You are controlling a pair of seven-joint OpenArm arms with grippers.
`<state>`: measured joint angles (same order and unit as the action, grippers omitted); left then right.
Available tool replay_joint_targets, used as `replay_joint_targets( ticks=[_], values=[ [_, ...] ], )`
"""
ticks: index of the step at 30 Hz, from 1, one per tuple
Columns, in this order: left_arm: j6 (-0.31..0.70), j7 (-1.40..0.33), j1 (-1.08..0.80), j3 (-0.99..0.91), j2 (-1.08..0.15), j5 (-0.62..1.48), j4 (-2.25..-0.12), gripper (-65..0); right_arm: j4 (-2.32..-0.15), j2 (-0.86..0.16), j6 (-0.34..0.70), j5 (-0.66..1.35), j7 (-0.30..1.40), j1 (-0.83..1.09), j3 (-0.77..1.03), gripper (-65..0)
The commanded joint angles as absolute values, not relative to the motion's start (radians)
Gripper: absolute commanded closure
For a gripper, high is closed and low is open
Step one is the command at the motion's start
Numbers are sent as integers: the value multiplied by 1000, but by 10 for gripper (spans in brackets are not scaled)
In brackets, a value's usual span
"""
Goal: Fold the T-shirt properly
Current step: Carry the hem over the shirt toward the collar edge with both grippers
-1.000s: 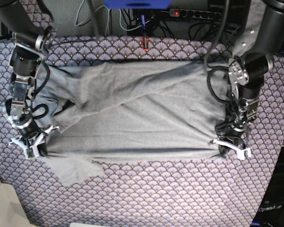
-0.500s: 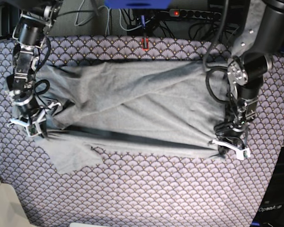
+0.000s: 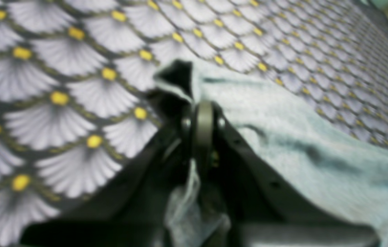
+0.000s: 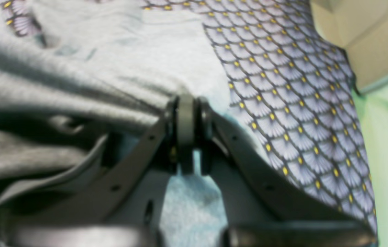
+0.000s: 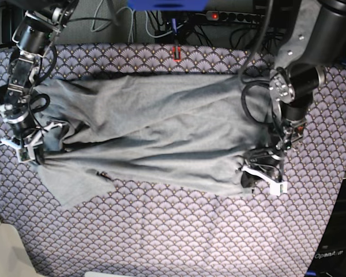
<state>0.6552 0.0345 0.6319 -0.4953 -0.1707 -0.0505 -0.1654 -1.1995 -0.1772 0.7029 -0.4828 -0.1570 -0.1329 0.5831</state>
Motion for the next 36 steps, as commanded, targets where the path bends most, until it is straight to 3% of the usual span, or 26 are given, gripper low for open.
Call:
replay_joint_targets(
  ticks=[1,9,20,24,36],
  values=[
    [679,-51,639,-490,-163,-91,-159,0,-1219,-185,698,-466,-185,-153,593,0],
    [698,-107,619,-593,-272,18,-160,0,-1218,-176,698,-466,-185,-150,591,0],
    [698,-348,621,-616,-369,166,-188,0,-1314,-137,698,-466,-186,-128,595,0],
    [698,-499,588,-616,-349,213,-338,0,-1346,-133,698,-466,-186,-120,599,0],
    [698,-940,406,-611,-200,320,-1107,0,-1405,-104,698,-466,-243,-44,642,0]
  ],
)
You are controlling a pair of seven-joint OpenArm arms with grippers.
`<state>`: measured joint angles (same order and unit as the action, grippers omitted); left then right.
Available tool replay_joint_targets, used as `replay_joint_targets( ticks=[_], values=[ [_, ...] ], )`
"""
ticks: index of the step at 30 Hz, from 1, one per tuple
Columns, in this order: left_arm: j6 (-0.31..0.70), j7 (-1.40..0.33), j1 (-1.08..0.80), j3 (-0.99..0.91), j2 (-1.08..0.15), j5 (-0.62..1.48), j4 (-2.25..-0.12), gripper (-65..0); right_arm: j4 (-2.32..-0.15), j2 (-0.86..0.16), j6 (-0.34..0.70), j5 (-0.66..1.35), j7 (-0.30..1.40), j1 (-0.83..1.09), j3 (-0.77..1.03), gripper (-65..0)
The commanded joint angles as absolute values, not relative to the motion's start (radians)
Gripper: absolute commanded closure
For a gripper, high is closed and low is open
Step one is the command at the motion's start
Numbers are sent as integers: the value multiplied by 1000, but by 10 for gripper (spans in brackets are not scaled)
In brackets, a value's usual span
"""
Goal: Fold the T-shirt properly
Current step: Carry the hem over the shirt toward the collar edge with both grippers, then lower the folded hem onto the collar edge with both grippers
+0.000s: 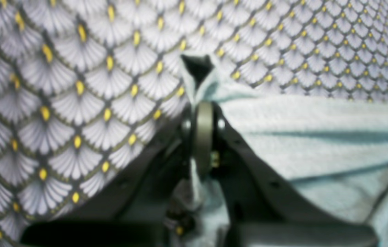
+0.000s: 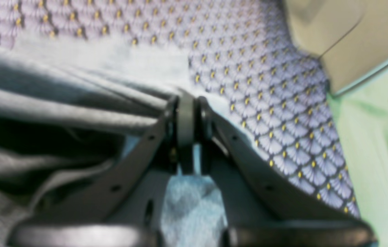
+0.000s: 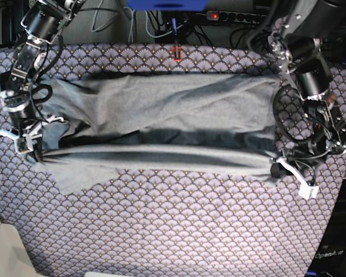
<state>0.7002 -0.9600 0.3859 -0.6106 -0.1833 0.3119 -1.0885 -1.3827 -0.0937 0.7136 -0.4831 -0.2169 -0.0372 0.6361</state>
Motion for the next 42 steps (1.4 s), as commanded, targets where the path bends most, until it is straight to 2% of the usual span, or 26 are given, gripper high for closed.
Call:
replay_joint_targets(
  ticks=[1,5,11,26,32,37,42],
  values=[
    [698,-958,394,-611,-193,320,-1150,0,-1419,-97,698,-464,-265,-31,644,0],
    [698,-990,325,-610,-166,320,-1293,0,-1472,-58,698,-437,-331,36,665,0],
    [698,-992,191,-610,-159,321,-1440,0,-1526,-50,698,-348,-352,133,677,0],
    [698,-992,16,-616,-145,328,-1567,0,-1549,-58,698,-318,-357,277,690,0],
    [698,-992,12,-616,-150,328,-1567,0,-1549,-30,698,-208,-510,349,759,0],
    [698,-992,12,-618,-150,328,-1567,0,-1544,2,698,-205,-631,369,843,0],
    [698,-992,7,-618,-150,328,-1567,0,-1492,2,698,-209,-673,386,857,0]
  ],
)
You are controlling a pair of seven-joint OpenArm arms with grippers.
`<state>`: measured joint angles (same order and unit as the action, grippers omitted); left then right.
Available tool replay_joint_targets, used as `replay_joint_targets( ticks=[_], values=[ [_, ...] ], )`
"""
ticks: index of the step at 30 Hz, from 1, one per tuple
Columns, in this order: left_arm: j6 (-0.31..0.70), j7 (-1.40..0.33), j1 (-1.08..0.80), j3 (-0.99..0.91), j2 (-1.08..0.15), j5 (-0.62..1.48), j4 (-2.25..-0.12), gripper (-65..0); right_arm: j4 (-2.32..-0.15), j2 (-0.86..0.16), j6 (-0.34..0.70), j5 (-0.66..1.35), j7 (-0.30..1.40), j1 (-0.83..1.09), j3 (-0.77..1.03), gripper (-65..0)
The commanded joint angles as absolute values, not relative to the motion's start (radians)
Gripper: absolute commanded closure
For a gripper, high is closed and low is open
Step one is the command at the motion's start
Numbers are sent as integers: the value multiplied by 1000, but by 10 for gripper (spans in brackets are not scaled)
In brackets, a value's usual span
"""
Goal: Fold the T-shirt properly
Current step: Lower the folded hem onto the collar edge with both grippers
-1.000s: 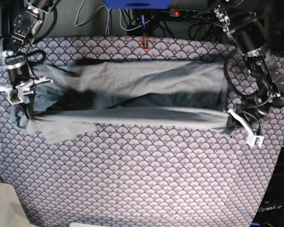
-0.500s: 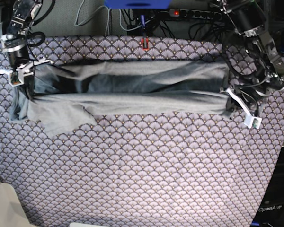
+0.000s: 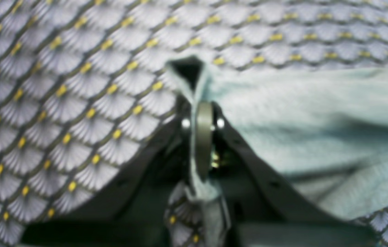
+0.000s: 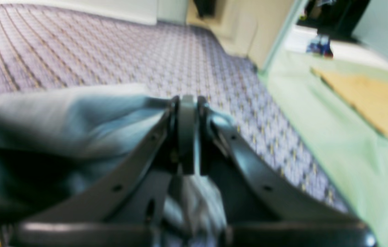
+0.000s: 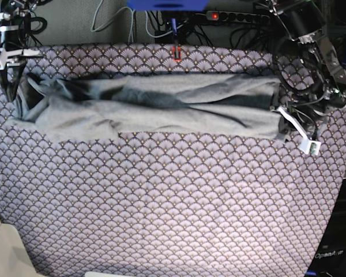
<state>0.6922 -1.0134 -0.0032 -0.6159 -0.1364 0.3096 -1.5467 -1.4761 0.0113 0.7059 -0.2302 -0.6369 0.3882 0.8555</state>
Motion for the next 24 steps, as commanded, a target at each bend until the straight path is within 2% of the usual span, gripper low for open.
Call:
replay_joint_targets(
  ticks=[1,7,24],
  values=[
    [698,-992,-5,-618,-150,328,-1567,0,-1483,4,698,-208,-671,387,858,0],
    [698,-983,-48,-618,-148,326,-1557,0,-1415,5,698,-206,-671,383,858,0],
    [698,-981,-139,-611,-148,320,-1555,0,-1420,35,698,-205,-673,381,860,0]
  ],
)
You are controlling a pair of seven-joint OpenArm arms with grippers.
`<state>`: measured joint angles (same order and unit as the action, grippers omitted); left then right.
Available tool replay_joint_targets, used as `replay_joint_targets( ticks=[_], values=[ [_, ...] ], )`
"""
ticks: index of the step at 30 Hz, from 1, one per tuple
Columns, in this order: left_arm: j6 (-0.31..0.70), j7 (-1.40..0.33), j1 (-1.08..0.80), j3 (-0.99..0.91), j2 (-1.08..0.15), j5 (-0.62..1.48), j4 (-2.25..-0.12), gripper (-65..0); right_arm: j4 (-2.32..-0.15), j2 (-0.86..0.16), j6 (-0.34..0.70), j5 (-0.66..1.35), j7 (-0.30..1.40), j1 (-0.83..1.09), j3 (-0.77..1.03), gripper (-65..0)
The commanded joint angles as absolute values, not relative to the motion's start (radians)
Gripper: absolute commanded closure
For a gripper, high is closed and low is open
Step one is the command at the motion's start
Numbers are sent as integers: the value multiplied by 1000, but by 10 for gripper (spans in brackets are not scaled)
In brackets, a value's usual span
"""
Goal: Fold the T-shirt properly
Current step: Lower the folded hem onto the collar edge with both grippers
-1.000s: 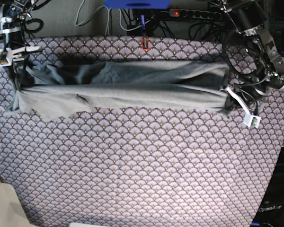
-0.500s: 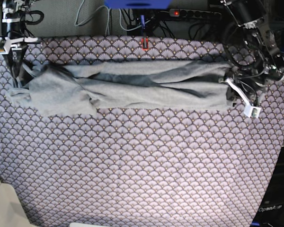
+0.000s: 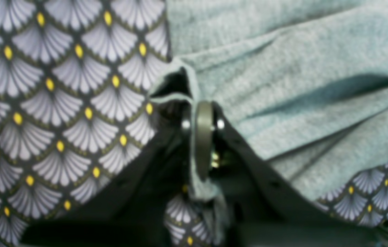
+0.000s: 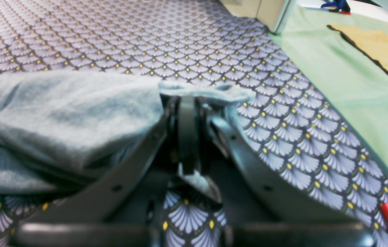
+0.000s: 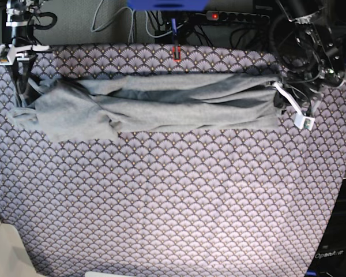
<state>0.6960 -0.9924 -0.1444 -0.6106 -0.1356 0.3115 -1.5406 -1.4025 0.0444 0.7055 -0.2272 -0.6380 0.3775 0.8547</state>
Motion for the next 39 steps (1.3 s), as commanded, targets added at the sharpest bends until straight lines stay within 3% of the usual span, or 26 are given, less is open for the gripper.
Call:
replay_joint_targets(
  ticks=[1,10,20,28,39],
  values=[
    [698,-981,-142,-611,-150,320,-1555,0,-1420,35,698,-205,-673,381,860,0],
    [698,-981,-157,-616,-183,318,-1555,0,-1415,35,698,-206,-671,381,858,-2],
    [698,-980,-148,-616,-183,318,-1554,0,-1420,36,698,-205,-671,389,855,-188],
    [698,-980,-148,-618,-177,318,-1554,-254,-1422,114,698,-206,-673,386,858,-207],
    [698,-980,-148,-618,-173,321,-1554,-267,-1414,147,698,-211,-665,384,855,-268]
  ],
)
